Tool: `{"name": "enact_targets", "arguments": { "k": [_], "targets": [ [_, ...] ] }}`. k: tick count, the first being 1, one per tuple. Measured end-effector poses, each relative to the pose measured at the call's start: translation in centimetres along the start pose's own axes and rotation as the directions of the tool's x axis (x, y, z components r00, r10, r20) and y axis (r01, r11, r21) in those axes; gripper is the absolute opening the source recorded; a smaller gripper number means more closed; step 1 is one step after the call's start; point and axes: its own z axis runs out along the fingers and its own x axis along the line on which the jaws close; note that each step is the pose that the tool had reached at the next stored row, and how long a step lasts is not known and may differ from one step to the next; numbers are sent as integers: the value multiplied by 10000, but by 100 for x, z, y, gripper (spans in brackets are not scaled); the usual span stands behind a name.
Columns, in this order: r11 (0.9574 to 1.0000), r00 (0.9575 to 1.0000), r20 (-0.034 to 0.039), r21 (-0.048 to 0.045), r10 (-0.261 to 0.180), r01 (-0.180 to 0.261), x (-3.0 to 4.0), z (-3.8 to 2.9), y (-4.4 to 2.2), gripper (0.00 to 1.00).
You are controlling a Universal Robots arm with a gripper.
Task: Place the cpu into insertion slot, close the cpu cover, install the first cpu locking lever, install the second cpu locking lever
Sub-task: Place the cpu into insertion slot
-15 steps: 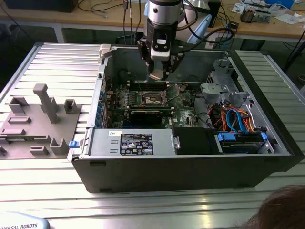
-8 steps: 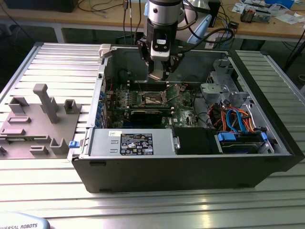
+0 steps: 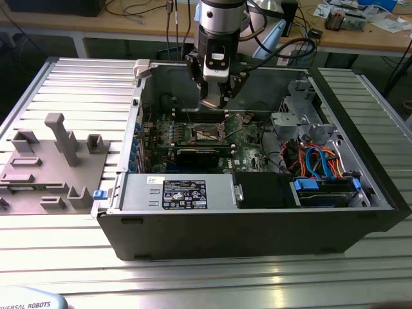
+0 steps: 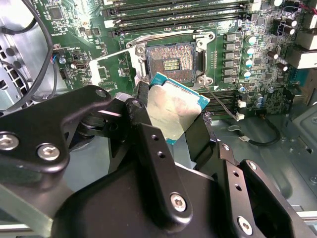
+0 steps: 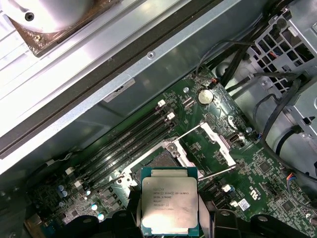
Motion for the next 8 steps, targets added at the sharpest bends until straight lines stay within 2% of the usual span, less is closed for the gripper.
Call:
{"name": "enact_targets", "arguments": {
  "k": [8],
  "targets": [
    [10000,10000,1,-1,22,-22,0,3,0,54]
  ]
}}
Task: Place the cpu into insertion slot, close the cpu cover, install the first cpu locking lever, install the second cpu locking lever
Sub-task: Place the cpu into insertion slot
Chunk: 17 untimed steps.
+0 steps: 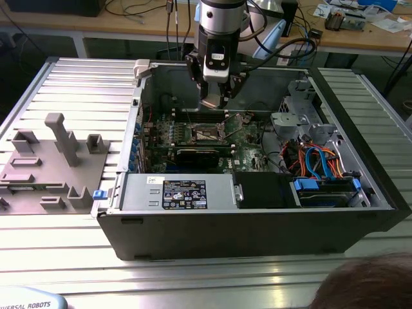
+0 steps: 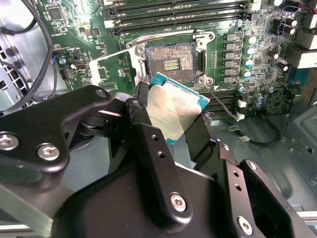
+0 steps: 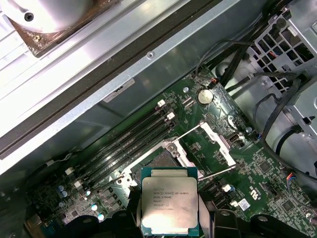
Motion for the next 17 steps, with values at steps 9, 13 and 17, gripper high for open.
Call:
{"name": "enact_targets", "arguments": {
  "k": [9,13,17],
  "targets": [
    [10000,10000,6,3,53,-53,0,2,0,54],
    [10000,10000,8,2,77,-77,0,2,0,54],
    [9999,9999,13,2,141,-141,0,4,0,54]
  ]
}}
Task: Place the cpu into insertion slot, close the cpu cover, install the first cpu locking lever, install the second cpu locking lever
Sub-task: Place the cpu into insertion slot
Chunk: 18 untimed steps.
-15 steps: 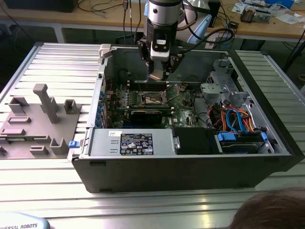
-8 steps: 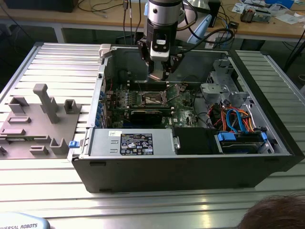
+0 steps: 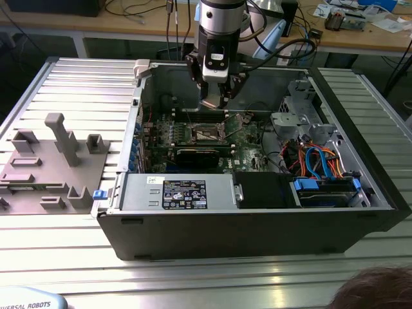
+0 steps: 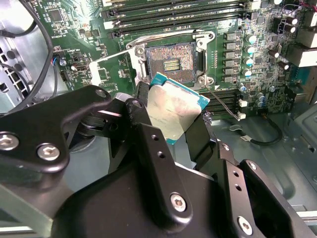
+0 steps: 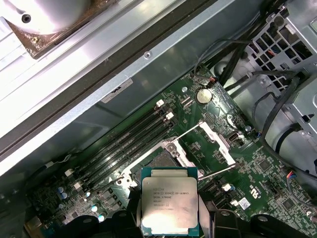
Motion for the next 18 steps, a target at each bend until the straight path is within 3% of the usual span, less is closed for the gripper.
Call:
{"name": "enact_targets", "arguments": {
  "k": [18],
  "targets": [
    [9995,9995,24,-5,319,-319,0,11,-1,54]
  ]
}}
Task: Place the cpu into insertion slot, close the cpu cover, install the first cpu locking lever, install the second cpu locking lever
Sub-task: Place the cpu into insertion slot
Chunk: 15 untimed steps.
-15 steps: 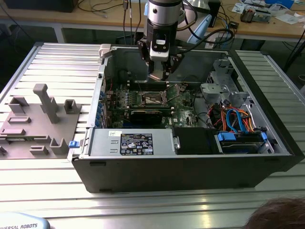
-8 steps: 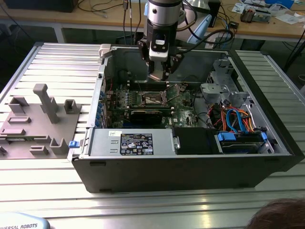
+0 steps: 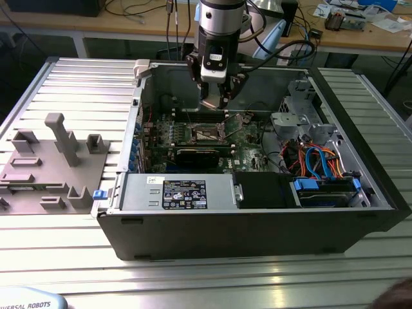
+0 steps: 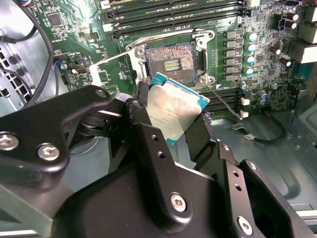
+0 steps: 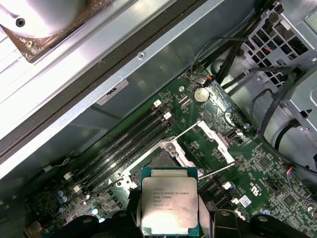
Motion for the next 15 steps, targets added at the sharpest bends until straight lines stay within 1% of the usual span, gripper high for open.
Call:
{"name": "enact_targets", "arguments": {
  "k": [15],
  "targets": [
    [10000,10000,9,1,94,-94,0,2,0,54]
  ]
}}
